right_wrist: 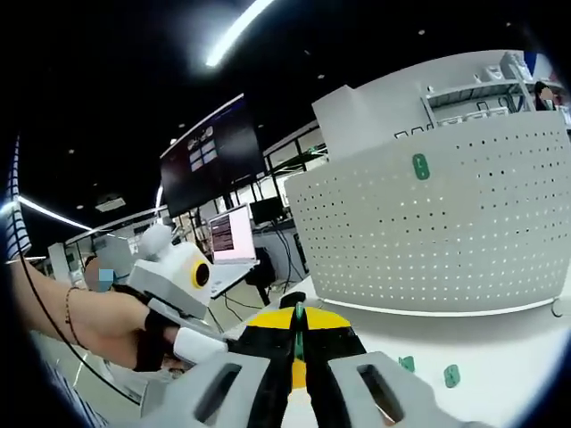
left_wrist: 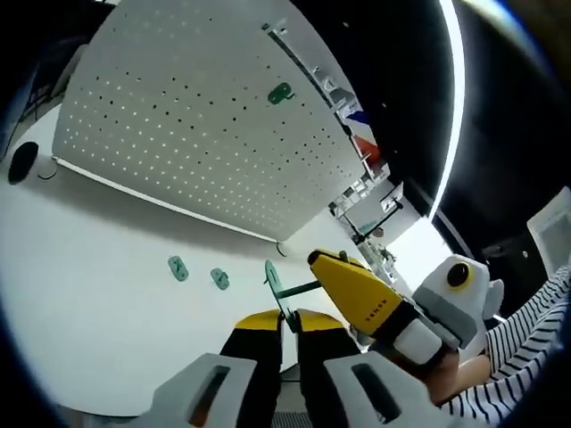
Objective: Insert the hook assembly into the mounting plate slot until the hook locks in place.
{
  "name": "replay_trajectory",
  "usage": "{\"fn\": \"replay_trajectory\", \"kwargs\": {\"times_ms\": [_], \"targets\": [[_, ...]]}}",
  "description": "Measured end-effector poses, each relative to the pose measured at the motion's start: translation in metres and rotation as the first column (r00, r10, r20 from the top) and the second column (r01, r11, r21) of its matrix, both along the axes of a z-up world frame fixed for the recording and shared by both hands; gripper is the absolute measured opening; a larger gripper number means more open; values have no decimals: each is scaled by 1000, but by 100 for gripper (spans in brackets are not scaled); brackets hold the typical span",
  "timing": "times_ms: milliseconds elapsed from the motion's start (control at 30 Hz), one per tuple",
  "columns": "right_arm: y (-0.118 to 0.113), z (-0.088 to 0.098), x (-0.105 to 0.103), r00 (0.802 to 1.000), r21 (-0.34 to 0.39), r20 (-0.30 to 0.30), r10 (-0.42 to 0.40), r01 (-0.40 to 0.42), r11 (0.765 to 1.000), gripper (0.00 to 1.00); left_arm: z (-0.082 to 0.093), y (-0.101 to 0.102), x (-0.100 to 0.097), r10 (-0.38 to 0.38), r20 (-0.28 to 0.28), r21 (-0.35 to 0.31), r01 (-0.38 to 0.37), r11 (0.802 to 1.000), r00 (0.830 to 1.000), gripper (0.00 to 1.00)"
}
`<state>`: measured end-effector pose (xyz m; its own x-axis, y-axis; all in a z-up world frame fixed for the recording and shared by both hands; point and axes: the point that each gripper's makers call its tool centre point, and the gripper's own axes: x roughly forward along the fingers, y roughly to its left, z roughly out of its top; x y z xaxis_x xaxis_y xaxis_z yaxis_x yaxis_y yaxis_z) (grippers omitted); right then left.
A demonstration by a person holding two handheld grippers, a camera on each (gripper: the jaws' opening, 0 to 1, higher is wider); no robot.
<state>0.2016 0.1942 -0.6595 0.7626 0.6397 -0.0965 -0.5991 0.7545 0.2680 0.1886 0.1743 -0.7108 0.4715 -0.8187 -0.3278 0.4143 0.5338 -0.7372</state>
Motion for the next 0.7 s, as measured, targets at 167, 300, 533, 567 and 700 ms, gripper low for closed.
{"fn": "replay_trajectory", "kwargs": {"times_ms": [167, 300, 533, 567, 700], "targets": [[1, 1, -2, 1000, -1, 5, 2, -2, 1000, 0, 0, 5, 3, 38, -47, -25, -39, 999, 998, 2], [2, -1, -3, 1000, -3, -3, 7, -7, 1000, 0, -1, 9, 5, 36, -32, 23, -35, 999, 999, 1], [2, -3, -2, 1000, 16, -22, 8, -8, 1000, 0, -2, 12, 7, 31, -8, 73, -31, 997, 999, 1], [2, -2, -3, 1000, 16, -25, 10, -9, 1000, 0, -2, 12, 7, 34, -8, 70, -34, 997, 999, 1], [5, -5, -3, 998, 15, -54, 27, -26, 1000, 4, -2, 14, 8, 38, 14, 97, -39, 995, 999, 1]]}}
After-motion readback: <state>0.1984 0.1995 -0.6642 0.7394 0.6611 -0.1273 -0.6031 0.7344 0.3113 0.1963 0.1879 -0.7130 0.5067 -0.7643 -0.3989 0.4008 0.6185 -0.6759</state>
